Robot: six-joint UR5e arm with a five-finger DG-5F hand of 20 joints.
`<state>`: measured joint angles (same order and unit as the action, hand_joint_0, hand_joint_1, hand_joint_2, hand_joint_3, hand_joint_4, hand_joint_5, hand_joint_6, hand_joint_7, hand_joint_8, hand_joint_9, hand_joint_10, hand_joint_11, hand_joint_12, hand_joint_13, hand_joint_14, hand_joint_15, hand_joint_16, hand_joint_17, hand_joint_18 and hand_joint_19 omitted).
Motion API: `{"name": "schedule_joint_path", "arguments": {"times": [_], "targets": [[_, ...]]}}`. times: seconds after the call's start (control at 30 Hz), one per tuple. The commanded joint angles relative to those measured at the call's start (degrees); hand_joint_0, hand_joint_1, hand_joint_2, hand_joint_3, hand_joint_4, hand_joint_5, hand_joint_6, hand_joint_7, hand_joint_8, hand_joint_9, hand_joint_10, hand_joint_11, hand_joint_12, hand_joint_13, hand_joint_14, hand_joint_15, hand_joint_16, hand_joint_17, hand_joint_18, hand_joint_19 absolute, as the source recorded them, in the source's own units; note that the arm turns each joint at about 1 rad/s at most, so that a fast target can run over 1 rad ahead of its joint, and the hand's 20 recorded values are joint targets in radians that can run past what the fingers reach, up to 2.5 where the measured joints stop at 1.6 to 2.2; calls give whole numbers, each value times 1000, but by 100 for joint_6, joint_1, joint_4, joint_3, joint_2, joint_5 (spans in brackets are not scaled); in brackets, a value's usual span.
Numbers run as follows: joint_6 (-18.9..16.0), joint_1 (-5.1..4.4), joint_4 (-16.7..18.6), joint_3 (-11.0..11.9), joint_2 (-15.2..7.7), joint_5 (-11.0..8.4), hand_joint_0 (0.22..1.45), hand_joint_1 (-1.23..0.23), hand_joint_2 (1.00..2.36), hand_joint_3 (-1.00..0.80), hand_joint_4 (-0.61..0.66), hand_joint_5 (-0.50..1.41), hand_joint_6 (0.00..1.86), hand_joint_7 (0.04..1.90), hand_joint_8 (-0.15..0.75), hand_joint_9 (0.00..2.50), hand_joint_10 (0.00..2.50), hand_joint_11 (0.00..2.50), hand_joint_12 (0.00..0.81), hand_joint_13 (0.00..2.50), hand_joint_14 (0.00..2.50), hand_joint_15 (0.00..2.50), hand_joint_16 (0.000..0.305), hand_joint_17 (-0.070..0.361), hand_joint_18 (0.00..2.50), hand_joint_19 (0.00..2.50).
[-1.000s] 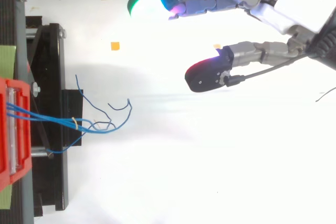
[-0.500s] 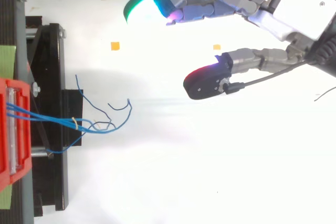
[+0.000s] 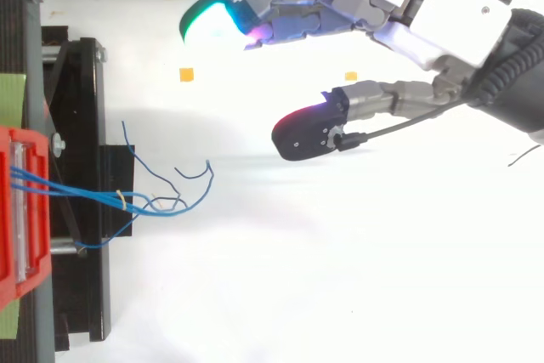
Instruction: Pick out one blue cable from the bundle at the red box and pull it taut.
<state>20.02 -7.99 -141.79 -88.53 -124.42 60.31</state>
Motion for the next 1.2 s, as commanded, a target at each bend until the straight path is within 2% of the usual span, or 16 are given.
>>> {"name": "schedule_joint_path", "arguments": {"times": [0.0, 0.1, 0.23, 0.33, 0.73, 1.17], "targets": [[-42, 26, 11, 205, -267, 51, 488, -609, 1000, -500, 223, -212, 502, 710, 272, 592, 4, 109, 322, 419, 0, 5, 48, 108, 313, 329], [-226, 26, -24, 433, -434, 183, 489, -607, 1000, -500, 224, -211, 502, 711, 268, 589, 4, 109, 322, 419, 0, 2, 48, 108, 313, 329], [-261, 8, -33, 539, -434, 209, 489, -604, 1000, -500, 227, -210, 502, 710, 269, 595, 4, 116, 322, 420, 0, 6, 48, 108, 312, 329], [-261, 17, -271, 723, -443, 279, 490, -603, 1000, -500, 226, -209, 502, 710, 270, 592, 4, 107, 322, 419, 1, 5, 48, 108, 312, 329], [-191, -106, -200, 715, -452, 244, 493, -603, 1000, -500, 230, -208, 502, 718, 274, 604, 4, 114, 322, 420, 0, 6, 48, 108, 314, 330], [-173, -203, -174, 715, -470, 288, 492, -601, 1000, -500, 229, -204, 502, 725, 273, 602, 5, 118, 323, 424, 0, 3, 48, 108, 315, 337]]}}
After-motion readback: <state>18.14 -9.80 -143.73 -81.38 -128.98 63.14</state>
